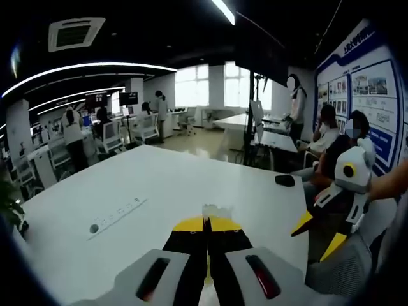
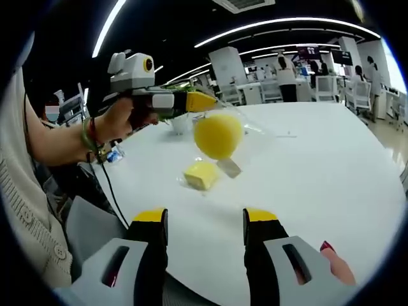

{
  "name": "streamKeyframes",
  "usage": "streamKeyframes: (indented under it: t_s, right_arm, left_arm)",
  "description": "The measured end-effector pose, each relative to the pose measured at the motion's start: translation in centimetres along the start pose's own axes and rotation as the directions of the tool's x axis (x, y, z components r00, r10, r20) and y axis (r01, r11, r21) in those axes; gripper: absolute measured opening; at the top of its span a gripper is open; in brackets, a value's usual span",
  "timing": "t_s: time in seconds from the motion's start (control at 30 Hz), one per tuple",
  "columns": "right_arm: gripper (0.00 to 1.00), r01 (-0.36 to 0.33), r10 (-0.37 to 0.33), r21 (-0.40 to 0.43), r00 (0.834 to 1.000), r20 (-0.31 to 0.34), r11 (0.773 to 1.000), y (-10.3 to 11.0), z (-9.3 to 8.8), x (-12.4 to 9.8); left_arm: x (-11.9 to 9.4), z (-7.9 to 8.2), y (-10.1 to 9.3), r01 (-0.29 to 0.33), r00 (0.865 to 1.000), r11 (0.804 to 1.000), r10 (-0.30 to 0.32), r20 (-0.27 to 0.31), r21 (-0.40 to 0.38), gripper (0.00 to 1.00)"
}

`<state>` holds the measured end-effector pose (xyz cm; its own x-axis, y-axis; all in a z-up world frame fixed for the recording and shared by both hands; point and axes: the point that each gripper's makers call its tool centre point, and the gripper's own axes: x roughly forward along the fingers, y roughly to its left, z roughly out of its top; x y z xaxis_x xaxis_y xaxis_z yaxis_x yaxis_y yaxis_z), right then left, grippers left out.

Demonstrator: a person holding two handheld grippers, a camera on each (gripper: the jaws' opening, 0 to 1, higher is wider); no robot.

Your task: Compare the silicone blocks by pressing each to a similar depth, holding the contact briefly, and releasing to observe deformation and rebound differences across the visible hardness samples.

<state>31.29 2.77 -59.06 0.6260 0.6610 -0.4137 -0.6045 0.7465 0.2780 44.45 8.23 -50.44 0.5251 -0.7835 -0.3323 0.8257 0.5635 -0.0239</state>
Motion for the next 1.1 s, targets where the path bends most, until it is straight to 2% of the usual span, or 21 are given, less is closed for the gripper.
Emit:
streamKeyframes:
  t_s: [0.17,0.33,0.57,0.77,0.97,1.1]
  right_arm:
    - [0.43,-0.020,0.019,-0.041,1.000,-0.006,0.999,1.0,0.9,0.7]
    - [0.43,-0.044,0.043,-0.071,0.999,-0.015,0.997,1.8,1.5,1.5]
    - [0.46,-0.069,0.065,-0.106,0.997,-0.042,0.992,2.2,2.1,2.5]
    - [0.51,-0.083,0.075,-0.164,0.996,-0.056,0.983,1.7,3.6,3.0]
    - [0.59,-0.132,0.110,-0.279,0.989,-0.095,0.951,0.7,6.5,3.5]
    - [0.61,-0.243,0.203,-0.307,0.967,-0.155,0.920,1.3,8.4,4.1]
  left_arm:
    - [-2.8,0.4,1.0,-0.039,0.999,0.999,0.038,0.022,0.005,0.00]
    - [-5.4,-0.1,2.1,-0.074,0.997,0.997,0.073,0.025,0.006,0.00]
    - [-6.9,-0.8,3.0,-0.100,0.995,0.995,0.100,0.024,-0.003,0.00]
    - [-7.4,-1.0,3.5,-0.099,0.995,0.995,0.099,0.021,-0.003,0.00]
    - [-7.5,-0.6,3.5,-0.082,0.996,0.997,0.082,0.019,0.015,0.00]
    - [-7.2,-0.5,3.3,-0.066,0.998,0.997,0.065,0.009,0.033,0.00]
